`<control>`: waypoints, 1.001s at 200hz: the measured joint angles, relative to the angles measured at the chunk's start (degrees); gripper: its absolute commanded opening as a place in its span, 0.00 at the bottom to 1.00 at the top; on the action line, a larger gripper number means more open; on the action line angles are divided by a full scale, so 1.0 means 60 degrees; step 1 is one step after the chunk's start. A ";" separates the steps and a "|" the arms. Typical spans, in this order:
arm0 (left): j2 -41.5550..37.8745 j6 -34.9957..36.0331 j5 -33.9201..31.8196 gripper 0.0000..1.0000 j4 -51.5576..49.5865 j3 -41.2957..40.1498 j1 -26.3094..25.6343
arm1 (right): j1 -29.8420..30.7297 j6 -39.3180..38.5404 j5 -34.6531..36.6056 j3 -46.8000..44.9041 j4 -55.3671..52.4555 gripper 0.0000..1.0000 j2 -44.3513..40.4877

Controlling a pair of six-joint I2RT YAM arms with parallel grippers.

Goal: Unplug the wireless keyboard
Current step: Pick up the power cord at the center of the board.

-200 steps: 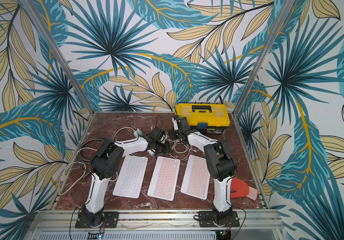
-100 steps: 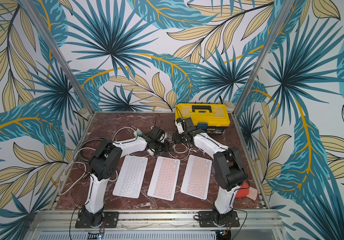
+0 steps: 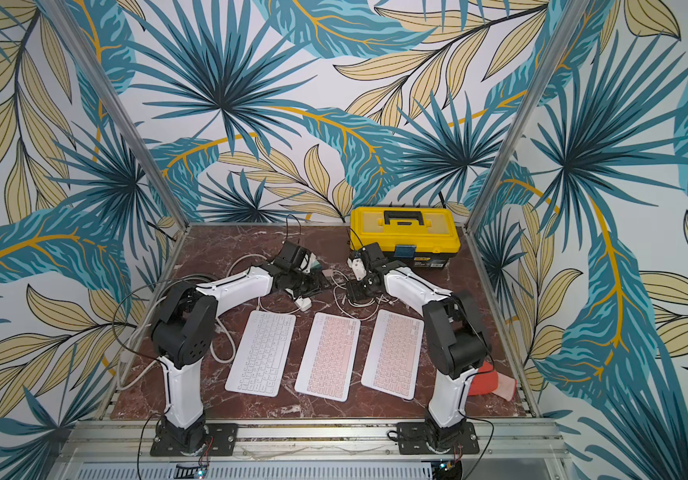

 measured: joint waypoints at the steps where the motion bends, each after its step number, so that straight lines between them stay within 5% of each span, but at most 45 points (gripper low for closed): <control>1: -0.0004 0.0004 0.0000 0.45 0.0004 -0.0015 0.0004 | 0.0004 0.0007 0.0004 0.0007 0.0000 0.59 0.0018; 85: -0.0127 0.0073 -0.0073 0.45 0.0127 -0.0674 0.0157 | 0.0678 0.0718 0.1778 0.1982 -0.1140 0.51 0.2036; 118: -0.0131 0.0153 -0.0073 0.45 0.0197 -0.0823 0.0266 | 0.1042 0.0732 0.2623 0.2364 -0.1523 0.38 0.2342; 148: -0.0153 0.0211 -0.0055 0.45 0.0200 -0.0951 0.0368 | 0.1107 0.0798 0.2637 0.2714 -0.1708 0.07 0.2583; 200: -0.0433 0.0215 -0.0055 0.45 0.0226 -0.0954 0.0404 | 0.1060 0.0754 0.2565 0.2816 -0.1800 0.01 0.2546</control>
